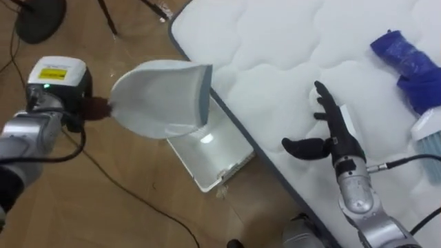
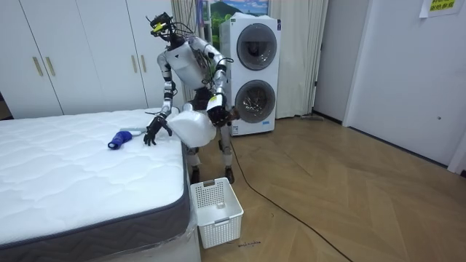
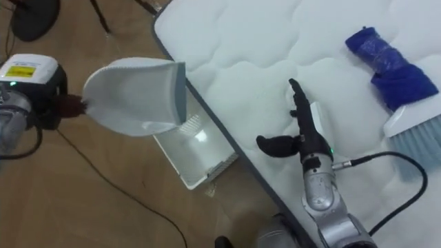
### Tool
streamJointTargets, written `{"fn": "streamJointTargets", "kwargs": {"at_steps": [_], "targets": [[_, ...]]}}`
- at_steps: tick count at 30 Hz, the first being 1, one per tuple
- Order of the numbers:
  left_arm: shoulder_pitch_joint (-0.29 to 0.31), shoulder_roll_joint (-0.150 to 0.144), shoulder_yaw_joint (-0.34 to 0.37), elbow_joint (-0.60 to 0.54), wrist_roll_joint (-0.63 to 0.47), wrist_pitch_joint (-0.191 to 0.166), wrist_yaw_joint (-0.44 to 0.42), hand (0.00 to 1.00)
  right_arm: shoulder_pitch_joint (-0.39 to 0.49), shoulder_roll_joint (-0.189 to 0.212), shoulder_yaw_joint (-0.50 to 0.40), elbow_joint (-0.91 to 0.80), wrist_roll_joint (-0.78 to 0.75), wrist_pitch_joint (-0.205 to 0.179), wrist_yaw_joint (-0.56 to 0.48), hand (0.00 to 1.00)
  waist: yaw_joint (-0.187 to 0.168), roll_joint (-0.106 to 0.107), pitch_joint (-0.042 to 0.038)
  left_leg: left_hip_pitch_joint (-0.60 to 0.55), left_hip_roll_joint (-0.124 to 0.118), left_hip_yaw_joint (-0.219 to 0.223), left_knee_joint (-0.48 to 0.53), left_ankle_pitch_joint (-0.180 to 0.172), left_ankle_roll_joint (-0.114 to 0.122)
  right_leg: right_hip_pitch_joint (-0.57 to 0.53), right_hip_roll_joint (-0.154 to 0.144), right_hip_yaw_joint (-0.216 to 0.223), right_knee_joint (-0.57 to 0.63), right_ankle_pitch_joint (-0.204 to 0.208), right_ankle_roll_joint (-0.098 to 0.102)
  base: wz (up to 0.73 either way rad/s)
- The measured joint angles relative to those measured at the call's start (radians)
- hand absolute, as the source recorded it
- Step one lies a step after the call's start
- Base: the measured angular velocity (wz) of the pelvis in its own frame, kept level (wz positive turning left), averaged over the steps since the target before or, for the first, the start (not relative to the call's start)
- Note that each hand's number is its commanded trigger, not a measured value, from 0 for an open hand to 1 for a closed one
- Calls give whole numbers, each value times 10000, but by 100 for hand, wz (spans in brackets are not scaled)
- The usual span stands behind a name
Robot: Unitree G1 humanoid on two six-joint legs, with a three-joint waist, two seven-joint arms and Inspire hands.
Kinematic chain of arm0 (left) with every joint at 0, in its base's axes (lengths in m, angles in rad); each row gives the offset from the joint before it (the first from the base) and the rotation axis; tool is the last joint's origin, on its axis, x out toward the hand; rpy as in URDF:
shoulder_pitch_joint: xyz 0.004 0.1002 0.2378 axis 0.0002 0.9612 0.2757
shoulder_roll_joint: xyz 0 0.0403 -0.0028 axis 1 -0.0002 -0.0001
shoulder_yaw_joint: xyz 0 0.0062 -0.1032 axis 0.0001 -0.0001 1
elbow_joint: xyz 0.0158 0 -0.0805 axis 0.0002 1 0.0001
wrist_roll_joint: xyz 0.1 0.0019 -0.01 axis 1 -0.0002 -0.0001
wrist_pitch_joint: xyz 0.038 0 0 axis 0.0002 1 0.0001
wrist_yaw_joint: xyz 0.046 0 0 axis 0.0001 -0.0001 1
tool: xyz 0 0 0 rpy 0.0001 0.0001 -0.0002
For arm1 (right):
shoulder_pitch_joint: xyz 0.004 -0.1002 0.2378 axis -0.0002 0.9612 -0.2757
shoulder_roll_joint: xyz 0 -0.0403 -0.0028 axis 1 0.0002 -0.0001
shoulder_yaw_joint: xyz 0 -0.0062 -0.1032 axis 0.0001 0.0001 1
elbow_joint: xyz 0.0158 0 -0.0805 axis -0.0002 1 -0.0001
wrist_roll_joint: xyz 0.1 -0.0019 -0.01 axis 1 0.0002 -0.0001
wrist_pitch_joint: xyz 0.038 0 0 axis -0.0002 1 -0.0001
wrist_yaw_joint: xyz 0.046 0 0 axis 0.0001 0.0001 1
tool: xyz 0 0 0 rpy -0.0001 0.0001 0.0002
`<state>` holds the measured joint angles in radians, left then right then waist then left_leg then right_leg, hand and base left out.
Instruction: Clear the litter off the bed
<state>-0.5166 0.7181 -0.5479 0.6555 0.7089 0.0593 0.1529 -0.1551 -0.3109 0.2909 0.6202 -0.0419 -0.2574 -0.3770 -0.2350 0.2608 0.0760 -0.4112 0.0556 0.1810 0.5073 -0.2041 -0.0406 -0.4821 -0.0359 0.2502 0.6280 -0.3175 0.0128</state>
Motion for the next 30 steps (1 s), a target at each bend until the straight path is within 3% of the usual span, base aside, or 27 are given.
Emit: {"fn": "streamJointTargets", "kwargs": {"at_steps": [1,2,3,4,6,7,8,9,10,12,13,15,16,18,19,20,21,22,24,25,26,27,28,29,30], "targets": [[258,-7,14,-632,-3,-38,-6,100,122,0,-32,0,45,72,-155,0,-75,-46,-48,-62,-220,-307,-92,-174,19,296,33,620,-183,20,60,0],[303,-14,13,-926,-3,-89,-28,100,186,-5,-100,1,89,87,-233,0,-87,-45,-51,-106,-379,-493,-418,-146,47,386,36,767,-249,59,155,0],[316,-16,8,-1502,-24,-236,-63,100,308,-66,-262,1,262,113,-351,0,-52,-33,-86,-155,-580,-667,-1114,255,135,445,73,842,-286,77,275,-11],[400,-61,-2,-1878,-94,-278,-110,100,420,-13,-378,71,416,164,-470,0,29,-165,-195,-109,-596,-538,-1000,253,454,542,25,909,-443,68,513,-24],[641,-70,-29,-2229,-138,-339,-199,100,583,4,-450,154,430,195,-677,0,249,-205,-247,191,-604,-438,-987,262,486,708,-135,652,-993,446,858,-73],[828,-22,-26,-2328,-401,-370,-213,100,685,16,-493,142,427,200,-722,0,389,-240,-275,429,-612,-453,-988,251,503,807,-299,36,-1323,731,875,-109],[876,-35,-25,-2326,-554,-360,-271,100,736,10,-502,122,418,211,-778,0,458,-251,-280,558,-619,-453,-990,232,534,835,-397,-430,-1413,865,848,-127],[912,-38,-23,-2300,-761,-320,-395,100,822,5,-505,66,370,329,-895,0,524,-268,-289,804,-626,-422,-993,170,616,985,-574,-1239,-1579,1093,753,-124],[911,-40,6,-2309,-918,-356,-524,100,971,-16,-526,-5,372,484,-969,0,518,-302,-313,1069,-628,-185,-993,107,706,1208,-671,-1579,-1759,1253,615,-150],[1124,-108,393,-2505,-1130,-414,-735,100,1132,-49,-602,-64,402,684,-973,0,543,-403,-367,1446,-616,357,-897,-98,825,1317,-671,-1591,-1816,1369,623,-131],[1483,-210,863,-2773,-1160,-474,-808,100,1249,-35,-666,-148,442,814,-964,0,619,-538,-444,1759,-603,655,-937,-238,868,1328,-666,-1672,-1830,1410,620,-163],[2166,-569,1592,-3045,-1157,-547,-816,100,1397,-52,-650,-229,512,967,-871,0,1003,-803,-562,2346,-510,1210,-1093,-398,885,1370,-664,-2326,-1963,1601,445,-197],[2844,-905,2103,-3275,-1156,-535,-814,100,1553,-81,-584,-510,634,1102,-849,0,1291,-888,-584,2720,-455,1429,-1200,-496,900,1527,-688,-3240,-2191,1883,193,-179],[3570,-1191,2341,-3508,-1165,-511,-830,100,1847,-79,-467,-1107,993,1167,-903,0,1403,-1050,-653,3090,-400,1421,-1426,-560,968,1653,-691,-4137,-2443,2266,-95,-164],[3885,-1340,2337,-3627,-1165,-476,-846,100,1908,-54,-347,-1283,1119,1185,-922,0,1377,-1158,-659,3366,-313,1718,-1841,-604,1002,1665,-622,-4526,-2616,2495,-208,-119],[4091,-1549,2330,-3719,-1233,-421,-874,100,1936,-36,-345,-1373,1118,1243,-922,0,1300,-1161,-664,3547,-96,2439,-2263,-851,978,1636,-491,-4857,-2585,2559,-287,-65],[4122,-1651,2304,-3732,-1298,-415,-953,100,1979,20,-355,-1348,1120,1259,-912,0,1291,-1197,-635,3654,21,2882,-2460,-1060,882,1607,-487,-5128,-2251,2327,-374,-46],[4497,-1983,2326,-3851,-1299,-296,-998,100,2116,161,-358,-1363,1168,1410,-862,0,1500,-1464,-705,3817,13,3440,-2548,-951,801,1646,-619,-5444,-1449,1772,-403,-43],[5252,-2383,2325,-4070,-1336,-108,-1134,100,2350,184,-352,-1801,1146,1441,-798,0,1649,-1621,-742,3974,27,3936,-2547,-952,789,2043,-679,-5728,-1126,1174,-397,-57],[5504,-2673,2315,-4069,-1372,-4,-1337,100,2429,188,-352,-2064,1146,1435,-763,0,1612,-1668,-717,4046,1,3930,-2445,-953,787,2213,-708,-5742,-1358,1088,-407,-30],[5621,-2902,2314,-4068,-1552,35,-1453,92,2539,196,-353,-2272,1144,1406,-683,0,1584,-1718,-702,4019,11,3891,-2328,-948,780,2310,-666,-5719,-1626,1090,-449,-8],[5641,-2978,2317,-4070,-1656,33,-1476,63,2583,201,-352,-2364,1131,1403,-623,0,1596,-1753,-685,4013,12,3883,-2311,-938,769,2342,-639,-5697,-1713,1099,-514,-6],[5641,-3101,2322,-4082,-1825,31,-1529,13,2638,218,-362,-2469,1102,1393,-490,0,1579,-1797,-677,4004,32,3882,-2298,-933,759,2344,-583,-5661,-1878,1141,-606,-11],[5643,-3174,2331,-4147,-1979,28,-1602,0,2762,229,-374,-2606,1107,1366,-380,0,1568,-1855,-688,4038,60,3903,-2311,-920,738,2337,-470,-5521,-2003,1156,-621,-13],[5643,-3178,2332,-4219,-2050,28,-1619,0,2822,224,-374,-2709,1105,1359,-302,0,1558,-1888,-680,4063,73,3923,-2322,-912,726,2367,-439,-5486,-2038,1155,-626,-13]]}}
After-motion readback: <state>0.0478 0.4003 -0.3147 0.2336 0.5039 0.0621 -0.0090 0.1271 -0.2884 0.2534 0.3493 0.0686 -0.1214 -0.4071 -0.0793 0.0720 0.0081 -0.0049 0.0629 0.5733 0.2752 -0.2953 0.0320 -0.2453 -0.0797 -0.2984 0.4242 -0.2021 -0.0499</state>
